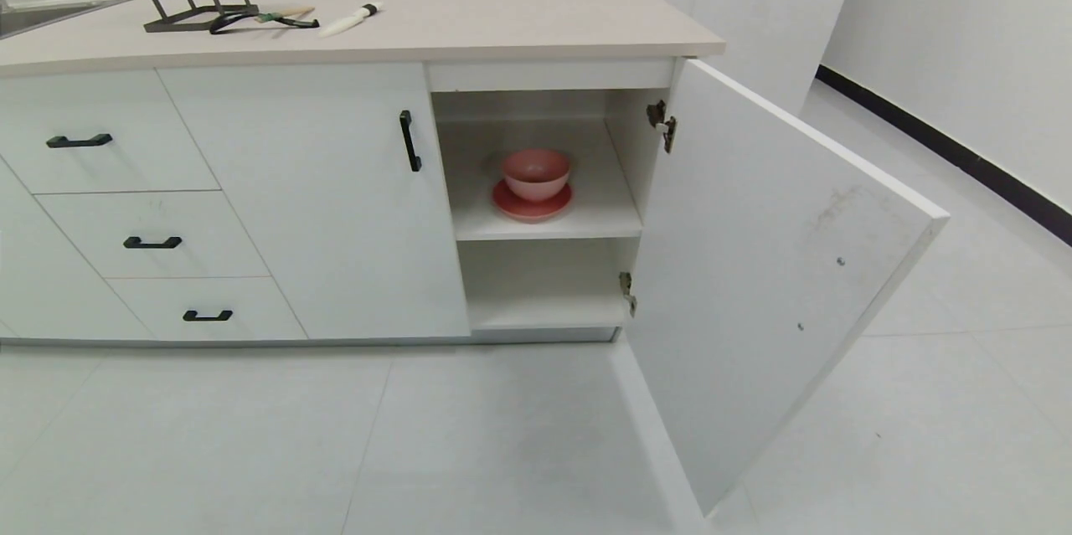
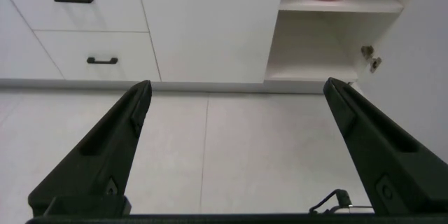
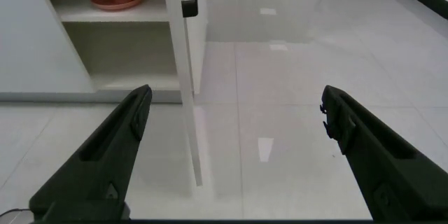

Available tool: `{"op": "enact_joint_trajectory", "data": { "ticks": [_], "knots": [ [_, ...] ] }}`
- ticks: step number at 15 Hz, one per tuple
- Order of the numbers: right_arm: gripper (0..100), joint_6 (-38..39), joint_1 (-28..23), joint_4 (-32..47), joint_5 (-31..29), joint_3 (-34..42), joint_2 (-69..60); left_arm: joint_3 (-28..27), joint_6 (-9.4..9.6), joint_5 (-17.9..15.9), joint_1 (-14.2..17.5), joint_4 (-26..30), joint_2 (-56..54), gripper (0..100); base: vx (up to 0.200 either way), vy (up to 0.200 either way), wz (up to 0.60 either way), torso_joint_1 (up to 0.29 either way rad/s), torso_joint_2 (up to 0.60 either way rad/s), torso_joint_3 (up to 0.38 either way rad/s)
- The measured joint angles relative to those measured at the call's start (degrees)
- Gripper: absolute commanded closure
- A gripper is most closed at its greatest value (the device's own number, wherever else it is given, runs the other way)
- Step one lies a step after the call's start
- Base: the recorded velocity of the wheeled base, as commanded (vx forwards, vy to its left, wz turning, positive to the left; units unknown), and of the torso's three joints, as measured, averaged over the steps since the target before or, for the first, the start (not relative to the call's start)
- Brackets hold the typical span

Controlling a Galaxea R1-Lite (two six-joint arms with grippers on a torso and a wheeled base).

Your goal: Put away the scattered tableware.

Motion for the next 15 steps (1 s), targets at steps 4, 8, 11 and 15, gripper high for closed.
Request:
{"op": "enact_joint_trajectory", "data": {
  "ticks": [4, 8, 11, 15],
  "knots": [
    [100, 0.11, 0.00, 0.00, 0.02, 0.00, 0.00, 0.00, -0.04, 0.00, 0.02, 0.02, 0.00, 0, 0.000, 0.000, 0.00, 0.000, 0.00, 0.000],
    [100, -0.10, -0.05, -0.40, 0.17, 0.00, 0.00, 0.00, -0.02, 0.07, 0.02, 0.02, 0.00, 0, 0.000, -0.050, 0.00, 0.001, 0.00, 0.002],
    [100, -0.60, -0.07, -6.64, 0.72, 0.00, 0.00, 0.00, 0.00, 0.05, 0.00, 0.04, 0.00, 0, 0.000, -0.133, 0.00, 0.000, 0.00, 0.006],
    [100, -1.08, 0.55, -8.29, 8.92, -5.25, 2.85, 0.00, -0.04, 0.00, 0.02, 0.04, 0.00, 0, 0.000, 0.000, 0.00, 0.000, 0.00, 0.000]
  ]
}}
